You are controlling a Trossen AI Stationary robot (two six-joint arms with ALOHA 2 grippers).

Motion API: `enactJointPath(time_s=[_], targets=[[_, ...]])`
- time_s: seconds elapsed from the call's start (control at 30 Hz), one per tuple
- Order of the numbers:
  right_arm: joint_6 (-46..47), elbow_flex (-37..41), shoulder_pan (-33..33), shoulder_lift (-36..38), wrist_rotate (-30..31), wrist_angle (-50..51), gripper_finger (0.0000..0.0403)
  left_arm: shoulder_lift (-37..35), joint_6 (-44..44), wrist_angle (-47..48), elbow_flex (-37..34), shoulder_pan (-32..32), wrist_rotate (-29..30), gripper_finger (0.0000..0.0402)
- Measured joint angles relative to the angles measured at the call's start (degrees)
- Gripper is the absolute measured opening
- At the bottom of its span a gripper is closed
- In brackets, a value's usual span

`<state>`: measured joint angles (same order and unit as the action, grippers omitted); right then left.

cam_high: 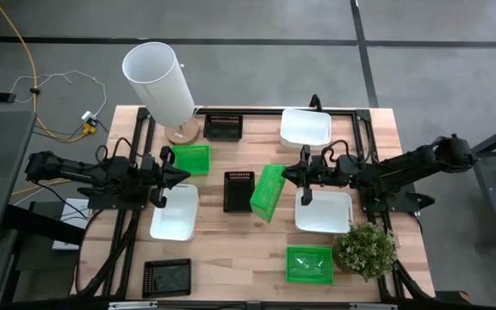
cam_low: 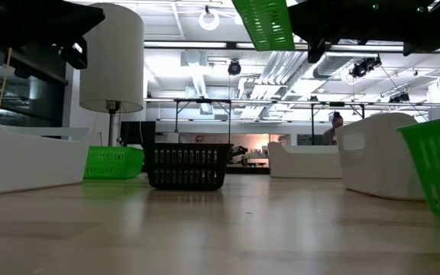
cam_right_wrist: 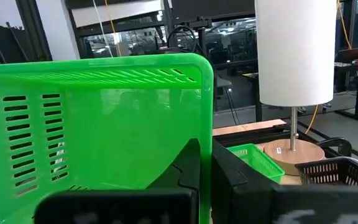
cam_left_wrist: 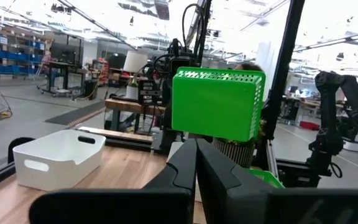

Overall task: Stack baskets by color
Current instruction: Stack the right green bin on the left green bin

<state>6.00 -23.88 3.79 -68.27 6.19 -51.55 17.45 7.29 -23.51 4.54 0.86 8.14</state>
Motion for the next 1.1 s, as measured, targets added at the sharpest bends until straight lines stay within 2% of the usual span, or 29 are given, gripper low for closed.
enactJointPath(time_s=[0.13,0.27,0.37,0.53,0.8,1.1], targets=[[1.8,-0.2,0.0,0.0,3.4,0.8,0.0000,0.0,-0.4,-0.8,0.0,0.0,0.0,0.0000],[3.0,-3.8,-0.1,-0.6,10.2,8.7,0.0000,0.0,-0.5,-3.5,0.0,0.0,0.0,0.0000],[5.8,-10.2,-1.3,-3.5,14.6,17.3,0.0000,0.0,-1.1,-5.3,0.0,0.0,-0.2,0.0000],[12.6,-23.1,-5.6,-14.0,19.4,30.7,0.0000,-0.1,-1.5,-8.3,0.0,0.0,-2.3,0.0000],[24.5,-40.1,-12.6,-34.3,15.2,32.4,0.0000,-0.1,-3.0,-11.0,0.0,0.0,-3.6,0.0000],[32.2,-59.4,-13.4,-51.5,6.3,37.7,0.0000,-0.1,-2.5,-11.1,0.0,0.0,-3.6,0.0000]])
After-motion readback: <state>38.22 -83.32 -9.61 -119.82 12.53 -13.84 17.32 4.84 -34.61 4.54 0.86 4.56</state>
